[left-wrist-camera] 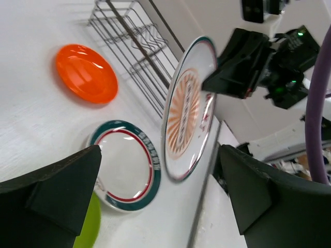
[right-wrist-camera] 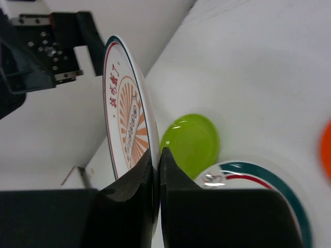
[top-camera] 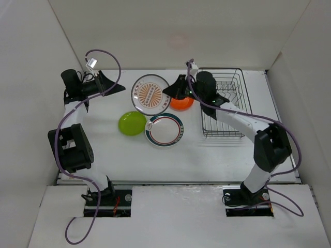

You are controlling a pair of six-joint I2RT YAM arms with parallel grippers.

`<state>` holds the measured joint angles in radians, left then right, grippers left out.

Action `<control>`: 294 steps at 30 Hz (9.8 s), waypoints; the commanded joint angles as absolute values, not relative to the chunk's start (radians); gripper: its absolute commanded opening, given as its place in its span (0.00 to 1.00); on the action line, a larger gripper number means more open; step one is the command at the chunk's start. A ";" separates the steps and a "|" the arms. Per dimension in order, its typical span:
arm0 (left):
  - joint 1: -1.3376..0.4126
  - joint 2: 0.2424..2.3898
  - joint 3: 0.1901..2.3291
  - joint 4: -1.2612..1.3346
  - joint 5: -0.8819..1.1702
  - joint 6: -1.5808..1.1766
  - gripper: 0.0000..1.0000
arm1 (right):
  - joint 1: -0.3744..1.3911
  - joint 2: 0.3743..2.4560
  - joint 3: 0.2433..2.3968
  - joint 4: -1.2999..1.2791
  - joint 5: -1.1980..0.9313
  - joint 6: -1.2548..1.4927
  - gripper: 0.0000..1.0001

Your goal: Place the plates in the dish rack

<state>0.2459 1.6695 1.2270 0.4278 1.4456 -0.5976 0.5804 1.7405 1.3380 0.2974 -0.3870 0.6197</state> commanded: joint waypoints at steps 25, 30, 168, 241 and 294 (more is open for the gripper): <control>0.316 1.601 1.471 -0.288 0.460 -0.052 1.00 | 0.224 1.592 1.634 -0.314 0.330 0.209 0.00; 0.316 1.621 1.471 -0.288 0.460 -0.052 1.00 | 0.193 1.615 1.634 -0.314 0.330 0.209 0.00; 0.259 1.520 1.333 -0.419 0.920 0.233 0.00 | 0.417 1.310 1.195 0.058 -0.443 0.164 1.00; 0.118 1.325 1.335 -0.462 0.963 0.245 1.00 | -0.095 1.499 1.367 -0.008 0.066 0.054 0.00; 0.118 1.371 1.316 -0.511 1.039 0.310 1.00 | -0.114 1.752 1.312 0.031 0.184 0.034 0.00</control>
